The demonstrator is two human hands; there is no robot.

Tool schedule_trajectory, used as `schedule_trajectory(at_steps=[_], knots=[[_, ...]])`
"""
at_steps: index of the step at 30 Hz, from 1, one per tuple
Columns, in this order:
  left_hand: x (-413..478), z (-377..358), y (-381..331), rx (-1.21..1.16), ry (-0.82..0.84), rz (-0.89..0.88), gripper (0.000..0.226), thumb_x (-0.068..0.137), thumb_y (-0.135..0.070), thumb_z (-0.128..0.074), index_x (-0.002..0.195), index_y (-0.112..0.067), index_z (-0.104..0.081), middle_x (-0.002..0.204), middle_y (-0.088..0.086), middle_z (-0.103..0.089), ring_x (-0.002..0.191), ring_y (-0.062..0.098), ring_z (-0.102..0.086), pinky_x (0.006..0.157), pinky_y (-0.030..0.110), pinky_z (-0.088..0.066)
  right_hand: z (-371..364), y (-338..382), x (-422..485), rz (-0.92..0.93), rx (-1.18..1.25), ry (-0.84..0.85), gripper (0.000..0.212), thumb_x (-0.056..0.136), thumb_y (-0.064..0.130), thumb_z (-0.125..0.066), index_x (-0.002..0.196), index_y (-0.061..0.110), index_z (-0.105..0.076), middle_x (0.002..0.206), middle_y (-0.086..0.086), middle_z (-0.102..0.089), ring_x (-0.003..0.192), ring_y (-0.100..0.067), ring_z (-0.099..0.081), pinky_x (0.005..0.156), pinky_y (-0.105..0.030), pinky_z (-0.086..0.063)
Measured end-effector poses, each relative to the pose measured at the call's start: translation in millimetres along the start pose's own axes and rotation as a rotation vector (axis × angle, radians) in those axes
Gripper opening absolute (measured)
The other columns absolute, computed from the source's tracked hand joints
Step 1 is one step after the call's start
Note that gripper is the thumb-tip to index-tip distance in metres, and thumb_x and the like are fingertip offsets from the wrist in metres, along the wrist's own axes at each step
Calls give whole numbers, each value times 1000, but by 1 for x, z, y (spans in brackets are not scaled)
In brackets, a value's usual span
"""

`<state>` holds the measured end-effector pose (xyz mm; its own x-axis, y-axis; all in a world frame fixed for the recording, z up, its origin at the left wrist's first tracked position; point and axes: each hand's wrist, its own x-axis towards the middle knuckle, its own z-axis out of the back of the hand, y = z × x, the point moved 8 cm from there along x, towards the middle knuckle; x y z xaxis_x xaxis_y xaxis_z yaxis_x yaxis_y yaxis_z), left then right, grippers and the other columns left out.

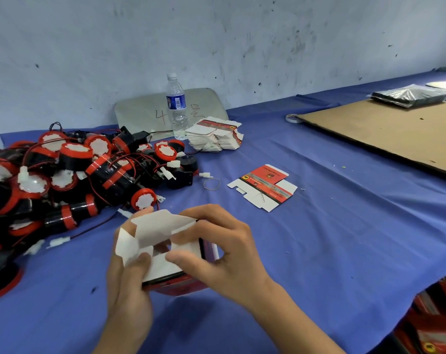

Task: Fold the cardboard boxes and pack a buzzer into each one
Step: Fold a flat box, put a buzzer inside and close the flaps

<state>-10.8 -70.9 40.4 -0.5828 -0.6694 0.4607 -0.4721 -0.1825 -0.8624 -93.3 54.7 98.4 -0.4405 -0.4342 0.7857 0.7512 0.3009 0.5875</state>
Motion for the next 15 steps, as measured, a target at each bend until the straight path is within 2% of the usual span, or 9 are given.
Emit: schedule_trajectory(at_steps=[3, 5, 7, 9, 12, 15], knots=[[2, 6, 1, 109, 1, -22, 51, 82, -29, -45, 129, -47, -55, 131, -4, -61, 121, 22, -56, 93, 35, -49, -5, -12, -3, -140, 63, 37, 29, 81, 34, -66, 81, 6, -72, 91, -1, -69, 81, -17, -63, 75, -26, -49], [2, 5, -6, 296, 29, -117, 46, 90, -48, -42, 136, -54, -44, 141, -13, -52, 129, 19, -50, 101, 40, -45, -6, -23, -6, -272, 91, 31, 26, 84, 34, -61, 79, 12, -72, 84, 6, -68, 76, -9, -60, 70, -21, -44], [1, -2, -13, 490, 78, -228, 45, 94, -65, -34, 138, -58, -36, 140, -28, -47, 123, 2, -52, 95, 28, -48, -6, -33, -10, -394, 107, -4, 25, 84, 30, -57, 77, 12, -72, 79, 8, -68, 72, -6, -59, 67, -16, -40], [1, -6, -17, 554, 84, -257, 46, 91, -72, -33, 136, -61, -36, 136, -36, -45, 114, -9, -53, 84, 14, -48, -7, -39, -13, -475, 197, -47, 23, 84, 19, -52, 80, 12, -73, 80, 7, -70, 72, -5, -60, 65, -16, -42], [-4, -12, -22, 603, 90, -384, 40, 93, -66, -36, 128, -53, -51, 143, -29, -41, 127, -9, -45, 94, 7, -39, -8, -34, -13, -480, 286, -72, 32, 84, 11, -45, 93, 21, -74, 79, 10, -68, 66, -5, -55, 61, -17, -41], [-6, -12, -23, 597, 58, -395, 40, 93, -65, -39, 118, -42, -60, 143, -36, -37, 127, -14, -41, 95, 4, -37, -10, -27, -10, -422, 378, -6, 57, 84, 4, -42, 118, 45, -62, 87, 6, -68, 63, -15, -53, 58, -27, -43]])
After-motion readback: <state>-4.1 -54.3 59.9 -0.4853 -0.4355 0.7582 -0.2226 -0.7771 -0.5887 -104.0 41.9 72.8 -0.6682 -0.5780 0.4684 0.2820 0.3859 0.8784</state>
